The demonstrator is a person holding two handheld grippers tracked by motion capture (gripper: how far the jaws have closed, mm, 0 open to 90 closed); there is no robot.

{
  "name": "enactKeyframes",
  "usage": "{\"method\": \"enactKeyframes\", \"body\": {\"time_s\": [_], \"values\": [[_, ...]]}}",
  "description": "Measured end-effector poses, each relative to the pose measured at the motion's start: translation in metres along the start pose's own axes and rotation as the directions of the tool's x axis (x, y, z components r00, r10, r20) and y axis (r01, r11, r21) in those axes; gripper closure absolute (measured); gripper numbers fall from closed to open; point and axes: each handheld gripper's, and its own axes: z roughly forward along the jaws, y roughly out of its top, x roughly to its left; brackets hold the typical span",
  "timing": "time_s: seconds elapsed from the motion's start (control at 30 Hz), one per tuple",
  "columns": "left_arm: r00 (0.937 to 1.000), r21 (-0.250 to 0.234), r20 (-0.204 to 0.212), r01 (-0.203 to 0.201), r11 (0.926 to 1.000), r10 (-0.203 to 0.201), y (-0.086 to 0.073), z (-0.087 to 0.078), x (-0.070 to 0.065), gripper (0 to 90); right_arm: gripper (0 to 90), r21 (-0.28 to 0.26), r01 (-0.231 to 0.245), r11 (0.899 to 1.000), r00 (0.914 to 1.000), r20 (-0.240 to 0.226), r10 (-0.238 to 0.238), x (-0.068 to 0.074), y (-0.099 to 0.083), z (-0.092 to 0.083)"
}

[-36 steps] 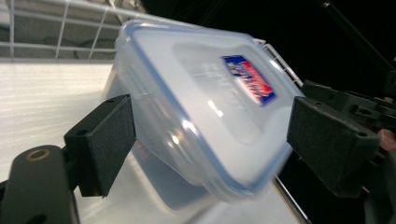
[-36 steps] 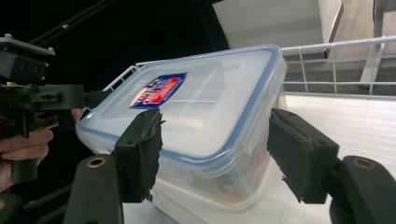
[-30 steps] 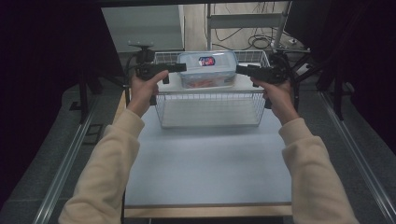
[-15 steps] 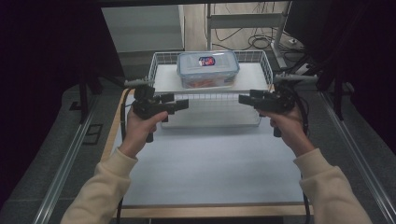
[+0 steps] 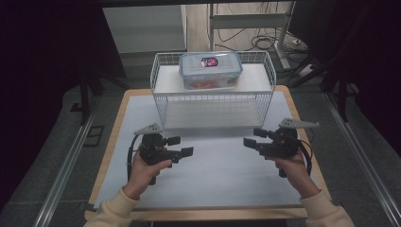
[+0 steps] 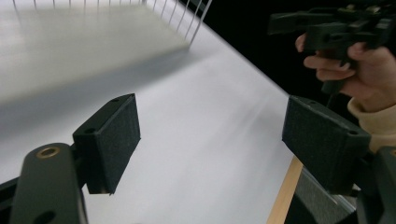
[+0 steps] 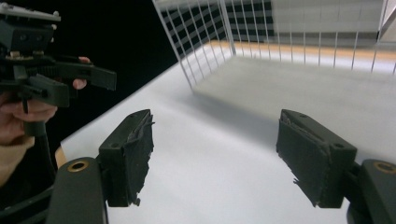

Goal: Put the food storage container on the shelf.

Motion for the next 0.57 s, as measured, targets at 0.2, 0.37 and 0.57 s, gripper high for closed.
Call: {"method": "enactKeyframes", "body": {"time_s": [0.2, 0.37, 0.57], "values": [[0.9995, 0.055, -0.028, 0.018, 0.9983, -0.017, -0.02, 0.011, 0.007, 19.5, 27.1, 0.063, 0.004, 0.998, 0.9998, 0.018, -0.005, -0.003, -0.03, 0.003], [0.9992, 0.059, -0.037, 0.017, 0.9981, -0.014, -0.022, 0.013, 0.009, 19.7, 26.6, 0.085, 0.011, 0.996, 0.9997, 0.022, -0.013, -0.005, -0.042, 0.01], [0.9984, 0.066, -0.045, 0.037, 0.9971, -0.034, -0.027, 0.013, 0.014, 19.7, 24.1, 0.069, 0.02, 0.997, 0.9987, 0.046, -0.023, -0.01, -0.052, 0.01]]}}
